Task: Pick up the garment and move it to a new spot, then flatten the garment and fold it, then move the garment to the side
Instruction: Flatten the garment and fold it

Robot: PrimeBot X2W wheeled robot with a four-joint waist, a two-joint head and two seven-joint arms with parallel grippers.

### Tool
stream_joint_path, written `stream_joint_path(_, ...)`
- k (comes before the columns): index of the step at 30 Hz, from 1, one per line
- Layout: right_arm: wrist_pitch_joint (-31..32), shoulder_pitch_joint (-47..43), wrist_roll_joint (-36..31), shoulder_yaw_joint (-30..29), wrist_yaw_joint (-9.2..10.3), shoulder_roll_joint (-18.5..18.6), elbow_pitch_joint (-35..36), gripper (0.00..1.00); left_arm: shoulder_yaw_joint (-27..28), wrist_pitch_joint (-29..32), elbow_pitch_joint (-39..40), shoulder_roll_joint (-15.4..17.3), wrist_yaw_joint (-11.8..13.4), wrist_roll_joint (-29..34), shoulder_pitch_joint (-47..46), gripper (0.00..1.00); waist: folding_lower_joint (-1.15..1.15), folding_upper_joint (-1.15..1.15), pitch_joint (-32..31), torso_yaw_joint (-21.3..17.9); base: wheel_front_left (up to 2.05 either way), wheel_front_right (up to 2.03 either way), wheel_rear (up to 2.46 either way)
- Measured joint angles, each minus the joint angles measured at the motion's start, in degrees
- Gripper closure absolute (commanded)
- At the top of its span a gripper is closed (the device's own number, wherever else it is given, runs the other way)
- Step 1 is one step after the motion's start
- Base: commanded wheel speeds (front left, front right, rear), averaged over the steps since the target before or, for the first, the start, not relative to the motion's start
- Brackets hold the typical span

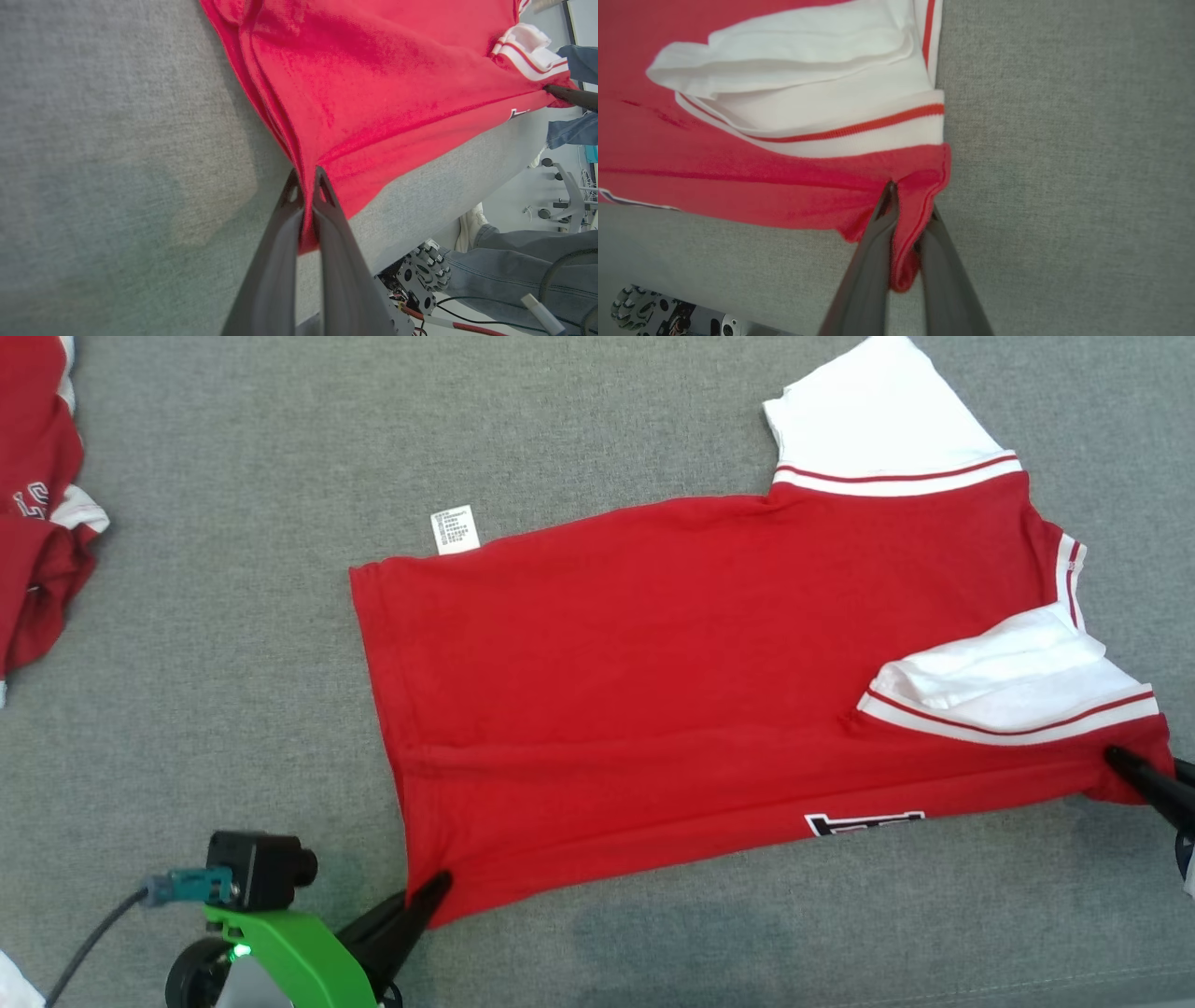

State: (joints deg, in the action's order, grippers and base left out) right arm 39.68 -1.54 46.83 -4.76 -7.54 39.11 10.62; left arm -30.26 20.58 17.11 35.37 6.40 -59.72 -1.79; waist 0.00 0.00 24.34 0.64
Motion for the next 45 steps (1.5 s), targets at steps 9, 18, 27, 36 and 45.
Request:
stream_joint_path(9,-4.23,-1.22,-5.73,-4.04,0.02,1.33,9.21,0.00,2.75,-4.04,2.54,1.43,2.63,4.28,-0.50,0.00,0.00,0.00,1.47,1.54,0.00,0.00,0.00)
stream_joint_path(18,0.48,27.05,-13.79,-0.30,0.03,0.25,1.46,0.00,1.03,-3.52,-9.99,-9.98,3.93,10.17,-26.89,0.00,0.00,0.00,6.17,4.54,0.00,0.00,0.00)
stream_joint_path(27,-1.55,47.62,-21.19,8.18,0.00,-2.74,-19.63,0.00,-5.60,-5.12,-27.44,-19.50,-0.37,14.43,-39.86,0.00,0.00,0.00,11.04,10.28,0.00,0.00,0.00)
stream_joint_path(36,-4.38,54.56,-20.23,12.25,0.14,-3.27,-28.69,0.10,-7.05,-6.01,-32.01,-21.93,-4.47,14.28,-44.01,0.62,0.00,0.00,14.47,13.57,0.00,0.00,0.00)
stream_joint_path(45,-5.65,54.77,-12.63,17.06,0.13,-2.48,-29.48,1.00,-8.45,-2.45,-31.51,-20.07,-8.22,11.82,-43.07,1.00,0.00,0.00,13.06,12.66,0.00,0.00,0.00)
